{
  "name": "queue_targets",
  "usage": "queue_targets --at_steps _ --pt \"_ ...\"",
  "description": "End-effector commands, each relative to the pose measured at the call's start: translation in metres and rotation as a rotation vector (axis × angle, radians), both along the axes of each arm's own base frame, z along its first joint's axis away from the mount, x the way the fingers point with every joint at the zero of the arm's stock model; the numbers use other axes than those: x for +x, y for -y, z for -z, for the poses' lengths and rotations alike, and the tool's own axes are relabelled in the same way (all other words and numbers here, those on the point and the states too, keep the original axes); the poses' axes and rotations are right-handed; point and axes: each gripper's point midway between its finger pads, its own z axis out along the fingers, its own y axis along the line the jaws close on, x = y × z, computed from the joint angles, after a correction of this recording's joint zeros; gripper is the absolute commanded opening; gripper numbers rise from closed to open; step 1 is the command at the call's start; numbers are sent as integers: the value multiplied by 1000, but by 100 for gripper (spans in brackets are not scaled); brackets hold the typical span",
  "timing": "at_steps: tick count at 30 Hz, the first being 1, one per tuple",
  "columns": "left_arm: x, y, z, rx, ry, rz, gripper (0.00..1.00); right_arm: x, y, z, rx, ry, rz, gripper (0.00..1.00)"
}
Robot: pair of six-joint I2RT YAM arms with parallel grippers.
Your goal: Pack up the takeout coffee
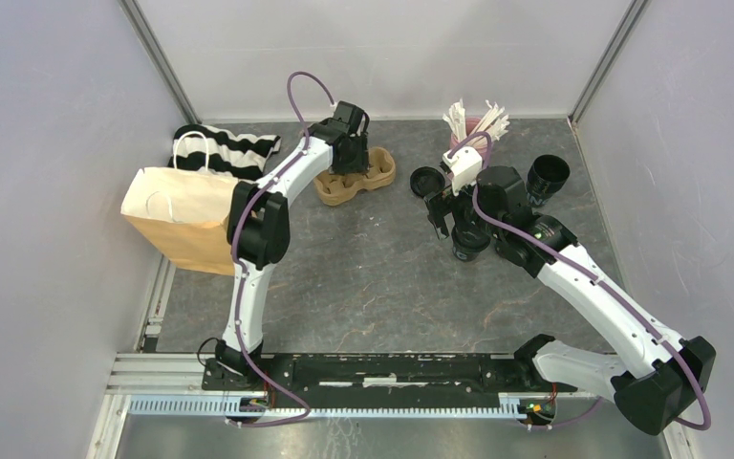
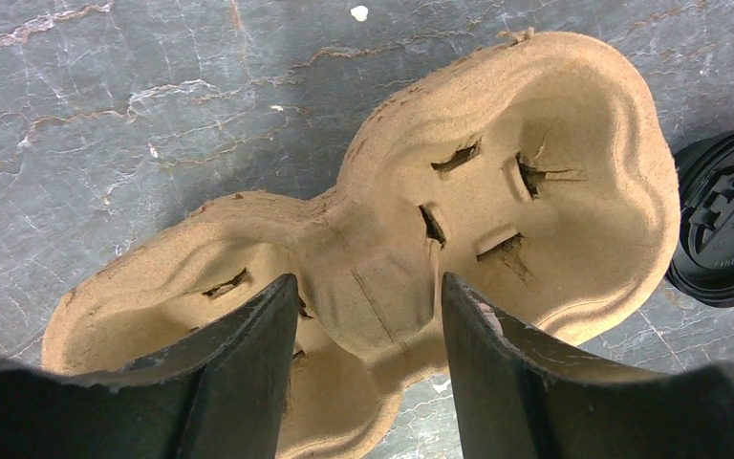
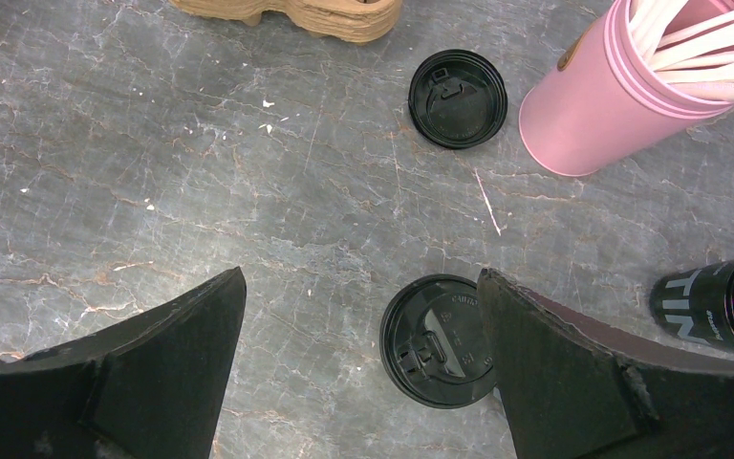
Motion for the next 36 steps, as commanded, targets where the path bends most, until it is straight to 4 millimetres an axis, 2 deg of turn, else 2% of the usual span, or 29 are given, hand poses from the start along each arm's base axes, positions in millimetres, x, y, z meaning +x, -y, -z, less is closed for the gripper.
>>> queue_targets --at_steps 1,7,16,21,31,36 --pt "11 1 -26 -10 67 23 64 2 -2 -14 38 45 -2 98" --pt "12 4 -32 -103 73 -5 61 1 -2 -14 41 44 -3 98" --pt "11 1 -30 -132 65 -19 56 1 -2 -13 42 44 -6 98" --pt "10 2 -33 -170 71 -23 61 0 -3 -13 43 45 -9 98" --pt "13 1 -45 -284 99 -50 58 1 -3 -13 40 46 -9 98" --pt "11 2 -44 -316 95 -59 59 2 -3 -14 36 46 -11 98"
